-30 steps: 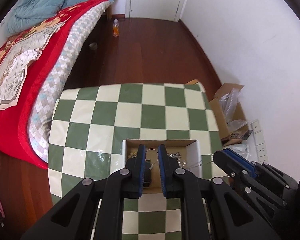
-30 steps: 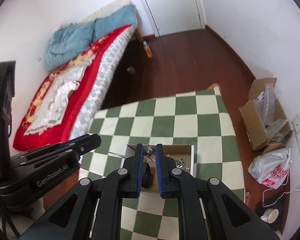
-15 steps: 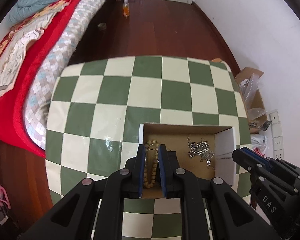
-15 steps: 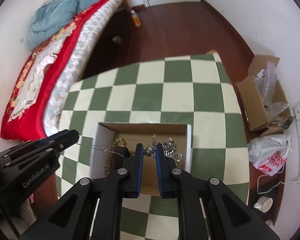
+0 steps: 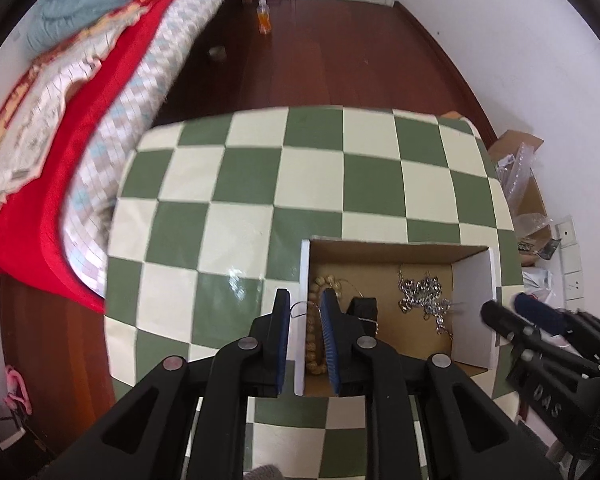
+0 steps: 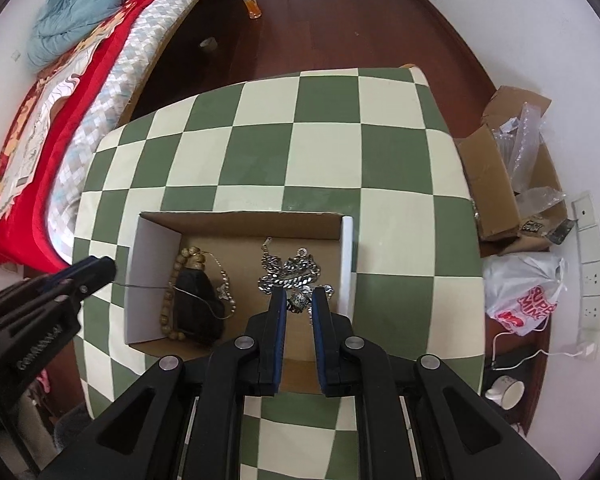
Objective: Organize jewelry
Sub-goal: 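Open both tools inside the box and lift them away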
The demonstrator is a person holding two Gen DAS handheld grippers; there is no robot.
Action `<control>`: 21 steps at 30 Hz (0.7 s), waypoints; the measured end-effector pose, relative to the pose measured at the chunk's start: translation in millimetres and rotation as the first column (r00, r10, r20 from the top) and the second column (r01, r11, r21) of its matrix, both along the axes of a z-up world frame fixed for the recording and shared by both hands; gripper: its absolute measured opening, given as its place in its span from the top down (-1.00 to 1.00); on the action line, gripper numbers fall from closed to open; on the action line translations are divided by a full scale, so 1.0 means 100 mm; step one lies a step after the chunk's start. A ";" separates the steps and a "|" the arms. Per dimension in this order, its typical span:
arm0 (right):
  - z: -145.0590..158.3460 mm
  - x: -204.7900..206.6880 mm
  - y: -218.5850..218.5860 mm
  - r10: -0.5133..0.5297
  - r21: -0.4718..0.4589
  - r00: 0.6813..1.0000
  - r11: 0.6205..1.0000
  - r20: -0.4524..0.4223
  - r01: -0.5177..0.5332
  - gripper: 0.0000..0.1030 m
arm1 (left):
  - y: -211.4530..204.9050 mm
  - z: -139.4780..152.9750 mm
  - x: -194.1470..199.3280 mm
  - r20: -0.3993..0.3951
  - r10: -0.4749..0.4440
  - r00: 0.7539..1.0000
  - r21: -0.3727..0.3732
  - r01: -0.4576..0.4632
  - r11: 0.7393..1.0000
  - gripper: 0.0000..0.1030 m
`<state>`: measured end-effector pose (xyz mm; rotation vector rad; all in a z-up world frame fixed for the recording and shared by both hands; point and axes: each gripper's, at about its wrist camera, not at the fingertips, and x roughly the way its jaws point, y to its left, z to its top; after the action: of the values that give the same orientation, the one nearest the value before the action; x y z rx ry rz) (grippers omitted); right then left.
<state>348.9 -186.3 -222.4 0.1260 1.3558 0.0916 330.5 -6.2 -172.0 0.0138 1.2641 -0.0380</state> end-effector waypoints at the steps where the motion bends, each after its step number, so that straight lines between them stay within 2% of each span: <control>1: 0.02 -0.01 -0.01 -0.003 -0.007 1.000 1.000 0.004 0.003 0.50 | 0.00 0.03 0.00 0.010 0.001 1.000 0.011 -0.001 1.000 0.36; 2: 0.04 -0.01 0.00 -0.003 -0.009 1.000 1.000 0.009 0.003 0.16 | 0.01 0.06 -0.01 0.025 0.004 1.000 0.012 -0.005 1.000 0.19; 3: 0.07 -0.02 0.00 -0.002 -0.016 1.000 1.000 0.018 0.003 -0.17 | 0.02 0.09 -0.01 0.036 0.008 0.999 0.013 -0.009 1.000 -0.25; 4: 0.10 -0.03 0.00 0.000 -0.030 1.000 1.000 0.028 0.001 -0.27 | 0.04 0.12 -0.02 0.049 0.017 0.999 0.021 -0.018 1.000 -0.61; 6: 0.16 -0.05 -0.01 -0.001 -0.042 0.999 0.999 0.040 0.003 -0.39 | 0.07 0.16 -0.04 0.067 0.026 0.997 0.020 -0.028 0.999 -0.77; 8: 0.22 -0.07 -0.03 -0.006 -0.061 0.999 0.998 0.051 0.009 -0.51 | 0.10 0.17 -0.04 0.067 0.039 0.997 0.046 -0.042 0.998 -0.84; 9: 0.24 -0.07 -0.03 -0.008 -0.072 0.998 0.997 0.055 0.012 -0.70 | 0.11 0.18 -0.05 0.070 0.039 0.997 0.049 -0.043 0.998 -0.89; 11: 0.28 -0.09 -0.05 -0.013 -0.091 0.998 0.996 0.062 0.019 -0.89 | 0.13 0.19 -0.08 0.075 0.045 0.996 0.052 -0.049 0.997 -0.98; 13: 0.31 -0.12 -0.07 -0.018 -0.100 0.997 0.995 0.070 0.025 -0.90 | 0.15 0.22 -0.13 0.092 0.045 0.995 0.057 -0.051 0.997 -0.99; 15: 0.32 -0.14 -0.09 -0.025 -0.107 0.997 0.994 0.070 0.032 -1.00 | 0.15 0.23 -0.17 0.099 0.044 0.994 0.055 -0.050 0.997 -0.99; 21: 0.33 -0.26 -0.06 -0.023 -0.143 0.996 0.989 0.084 0.035 -1.00 | 0.20 0.36 -0.37 0.165 0.058 0.985 0.075 -0.072 0.995 -1.00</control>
<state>322.9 -192.6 -189.9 0.0201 1.2739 -0.0258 293.3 13.6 -136.0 0.0441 1.1016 0.0692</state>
